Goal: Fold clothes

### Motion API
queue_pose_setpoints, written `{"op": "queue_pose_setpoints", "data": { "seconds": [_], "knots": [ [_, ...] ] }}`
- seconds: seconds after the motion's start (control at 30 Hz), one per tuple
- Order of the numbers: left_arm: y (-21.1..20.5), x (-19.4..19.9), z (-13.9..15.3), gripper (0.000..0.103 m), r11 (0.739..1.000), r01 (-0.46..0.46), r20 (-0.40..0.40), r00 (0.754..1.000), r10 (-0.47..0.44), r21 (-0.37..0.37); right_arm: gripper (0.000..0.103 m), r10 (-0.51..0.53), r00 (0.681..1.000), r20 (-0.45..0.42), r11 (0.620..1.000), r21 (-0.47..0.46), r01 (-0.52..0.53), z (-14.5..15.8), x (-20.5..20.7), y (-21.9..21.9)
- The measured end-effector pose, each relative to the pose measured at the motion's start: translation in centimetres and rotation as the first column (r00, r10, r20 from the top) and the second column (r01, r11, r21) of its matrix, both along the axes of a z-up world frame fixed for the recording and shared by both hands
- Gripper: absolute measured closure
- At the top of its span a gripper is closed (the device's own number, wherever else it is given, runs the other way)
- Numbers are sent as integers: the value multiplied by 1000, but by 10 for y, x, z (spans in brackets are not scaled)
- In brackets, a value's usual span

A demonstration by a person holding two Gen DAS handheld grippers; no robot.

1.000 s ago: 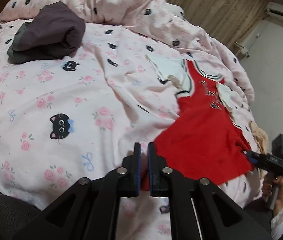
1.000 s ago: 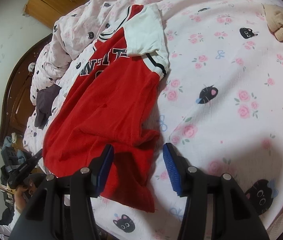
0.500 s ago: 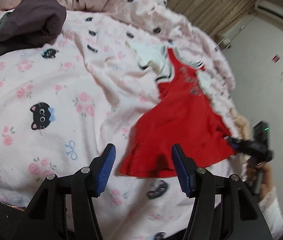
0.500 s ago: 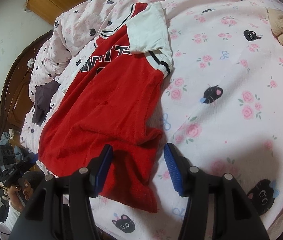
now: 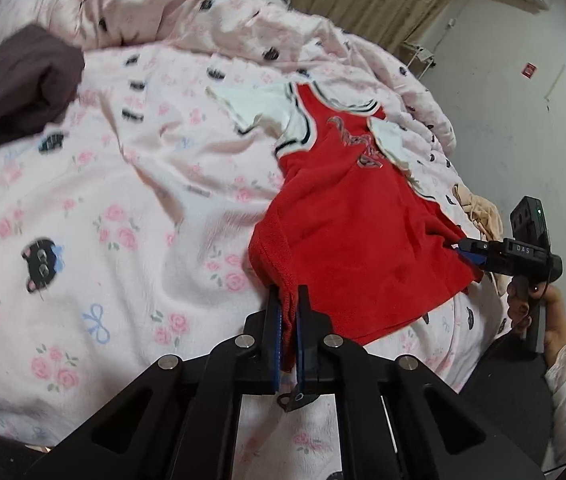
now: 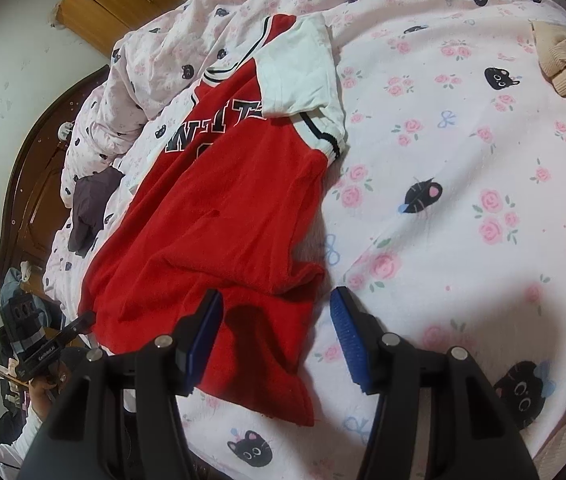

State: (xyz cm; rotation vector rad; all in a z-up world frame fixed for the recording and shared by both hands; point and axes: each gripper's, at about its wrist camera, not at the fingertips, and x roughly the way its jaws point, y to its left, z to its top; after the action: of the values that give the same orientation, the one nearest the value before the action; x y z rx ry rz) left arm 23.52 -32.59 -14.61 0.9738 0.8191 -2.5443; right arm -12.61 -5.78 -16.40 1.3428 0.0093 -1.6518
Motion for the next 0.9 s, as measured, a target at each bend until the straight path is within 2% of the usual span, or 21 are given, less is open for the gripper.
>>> {"op": "queue_pose_setpoints", "data": {
  "seconds": [0.2, 0.3, 0.4, 0.43, 0.6, 0.9],
  "knots": [
    [-10, 18, 33, 99, 999, -31, -114, 993, 33, 23, 44, 8, 999, -38, 1000, 15, -8, 0, -2, -6],
    [-24, 26, 44, 99, 997, -73, -120, 990, 72, -4, 39, 60, 994, -86, 997, 54, -55, -1, 2, -17],
    [-41, 31, 41, 99, 992, -124, -92, 988, 124, 0, 37, 103, 989, -107, 993, 67, -96, -3, 4, -21],
    [-44, 32, 38, 99, 991, -136, -85, 987, 135, 1, 32, 117, 987, -112, 992, 70, -110, -3, 4, -23],
    [-53, 34, 22, 99, 981, -192, -44, 980, 192, 1, 32, 181, 981, -65, 983, 41, -179, -5, 8, -24],
    [-62, 31, 10, 99, 975, -222, -36, 974, 223, 20, 31, 200, 979, 34, 979, 29, -201, -11, 12, -15]
  ]
}}
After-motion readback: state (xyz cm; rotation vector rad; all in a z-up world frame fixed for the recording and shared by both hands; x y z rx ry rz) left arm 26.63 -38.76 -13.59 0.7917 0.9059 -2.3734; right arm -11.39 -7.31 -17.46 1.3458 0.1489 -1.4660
